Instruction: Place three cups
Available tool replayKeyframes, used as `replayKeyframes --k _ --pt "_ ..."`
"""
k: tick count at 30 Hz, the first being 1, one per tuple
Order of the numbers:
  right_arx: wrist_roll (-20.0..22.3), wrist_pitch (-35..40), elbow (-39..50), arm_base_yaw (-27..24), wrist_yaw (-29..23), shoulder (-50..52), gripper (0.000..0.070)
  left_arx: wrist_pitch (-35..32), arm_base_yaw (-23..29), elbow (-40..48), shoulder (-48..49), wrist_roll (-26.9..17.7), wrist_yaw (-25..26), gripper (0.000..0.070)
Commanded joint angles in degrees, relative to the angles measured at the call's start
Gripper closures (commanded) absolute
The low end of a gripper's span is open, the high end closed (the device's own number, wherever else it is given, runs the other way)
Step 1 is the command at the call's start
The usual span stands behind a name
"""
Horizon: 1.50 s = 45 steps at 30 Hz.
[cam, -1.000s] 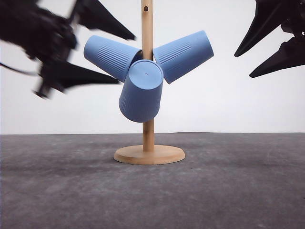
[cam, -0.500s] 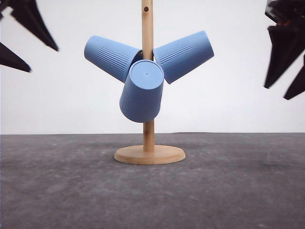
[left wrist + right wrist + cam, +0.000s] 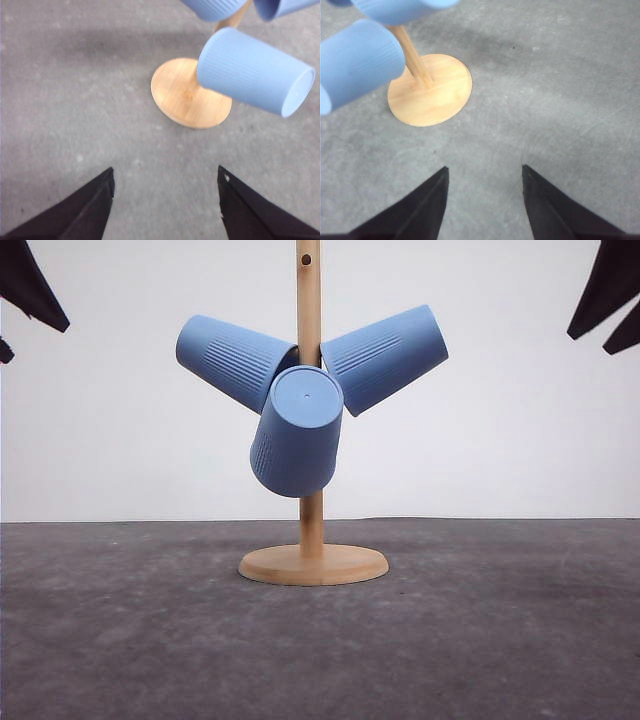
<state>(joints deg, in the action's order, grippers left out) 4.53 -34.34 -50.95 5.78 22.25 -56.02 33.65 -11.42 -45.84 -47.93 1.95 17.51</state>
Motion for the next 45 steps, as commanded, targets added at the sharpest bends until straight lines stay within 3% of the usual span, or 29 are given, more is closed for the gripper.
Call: replayKeyframes --k 1,3,4,6,7,9,24,27,32,35,40,45 --pt "0.4 0.2 -0.4 0.1 0.3 -0.3 0.0405 0.0 -0.1 -0.6 -0.3 -0.2 0.3 0.0314" --pt "0.5 -0.8 -0.4 0.1 0.9 -0.3 0.0391 -0.4 -0.1 -0.6 -0.3 0.0 0.3 0.0325" --pt "0.4 -0.8 -0.4 0.1 0.8 -0.3 0.0398 -0.3 -0.1 -0.6 -0.3 0.2 0.3 0.0364" --pt "0.3 -1.3 -0.4 0.1 0.8 -0.3 0.0596 -0.1 -0.1 -0.6 -0.3 0.3 0.4 0.0655" --pt "0.4 -1.4 -0.4 0.1 0.6 -0.3 0.0661 -0.2 -0.1 -0.6 -0.3 0.4 0.4 0.0672" --pt "0.4 -1.5 -0.4 0.1 0.2 -0.3 0.0684 -0.2 -0.1 -0.6 -0.3 0.4 0.5 0.07" --pt "0.4 -1.3 -0.4 0.1 0.2 -0.3 0.0684 -0.3 0.0 -0.6 -0.2 0.2 0.4 0.07" --pt "0.4 -1.3 -0.4 0.1 0.2 -0.3 0.0684 -2.0 1.1 1.2 2.0 -3.3 -0.1 0.07" --pt "0.4 -1.3 -0.4 0.1 0.2 -0.3 0.0684 -18.0 6.1 15.8 13.2 -4.1 -0.7 0.07" --pt "0.4 -1.3 -0.4 0.1 0.2 -0.3 0.0684 -25.1 9.0 25.3 22.5 -4.0 -3.8 0.07" --pt "0.4 -1.2 -0.4 0.1 0.2 -0.3 0.0684 -27.2 10.8 36.2 36.7 -3.0 -8.7 0.07" --pt "0.4 -1.3 -0.4 0.1 0.2 -0.3 0.0684 -27.1 11.0 41.8 43.3 -1.3 -10.6 0.07"
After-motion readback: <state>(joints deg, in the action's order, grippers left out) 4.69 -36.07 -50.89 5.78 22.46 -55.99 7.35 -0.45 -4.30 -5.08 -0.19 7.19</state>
